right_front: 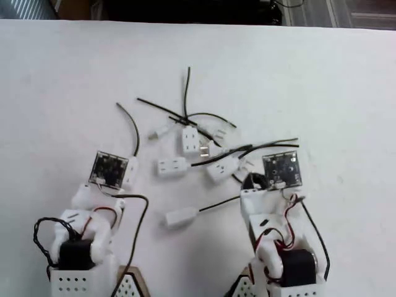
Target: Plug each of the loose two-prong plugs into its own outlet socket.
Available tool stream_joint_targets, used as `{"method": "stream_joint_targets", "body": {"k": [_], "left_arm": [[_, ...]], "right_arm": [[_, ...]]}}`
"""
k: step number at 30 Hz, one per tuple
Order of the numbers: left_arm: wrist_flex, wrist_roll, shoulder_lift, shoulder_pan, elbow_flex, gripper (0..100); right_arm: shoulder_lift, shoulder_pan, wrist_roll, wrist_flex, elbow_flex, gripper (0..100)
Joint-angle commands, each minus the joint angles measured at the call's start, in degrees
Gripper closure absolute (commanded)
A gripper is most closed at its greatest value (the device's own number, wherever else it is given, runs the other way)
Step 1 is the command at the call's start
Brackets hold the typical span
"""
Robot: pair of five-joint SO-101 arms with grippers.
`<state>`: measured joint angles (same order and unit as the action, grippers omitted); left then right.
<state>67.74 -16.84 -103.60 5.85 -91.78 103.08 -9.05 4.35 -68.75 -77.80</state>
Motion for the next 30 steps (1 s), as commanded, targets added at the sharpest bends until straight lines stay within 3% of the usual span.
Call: {"method": "stream_joint_targets", "body": {"k": [1, 15, 22, 27, 30], "left_arm": [[-1.1, -0.6, -0.2, -0.4, -0.1, 97], [-4.0, -0.8, -0.2, -0.3, -3.3, 96], [-4.0, -0.8, -0.2, -0.3, -3.3, 96], [-4.0, -0.8, -0.2, -0.3, -3.3, 96], [-4.0, -0.8, -0.2, -0.3, -3.3, 96]], "right_arm": [[-4.4, 0.5, -2.5, 1.5, 6.9, 97.8], [-55.8, 0.5, -6.9, 3.0, 32.6, 97.0], [-69.6, -0.8, -6.9, 4.4, 34.1, 72.2], [-75.2, -6.6, -7.0, 4.6, 35.9, 71.3], [-77.9, -9.5, -12.1, 6.2, 37.1, 72.7]]}}
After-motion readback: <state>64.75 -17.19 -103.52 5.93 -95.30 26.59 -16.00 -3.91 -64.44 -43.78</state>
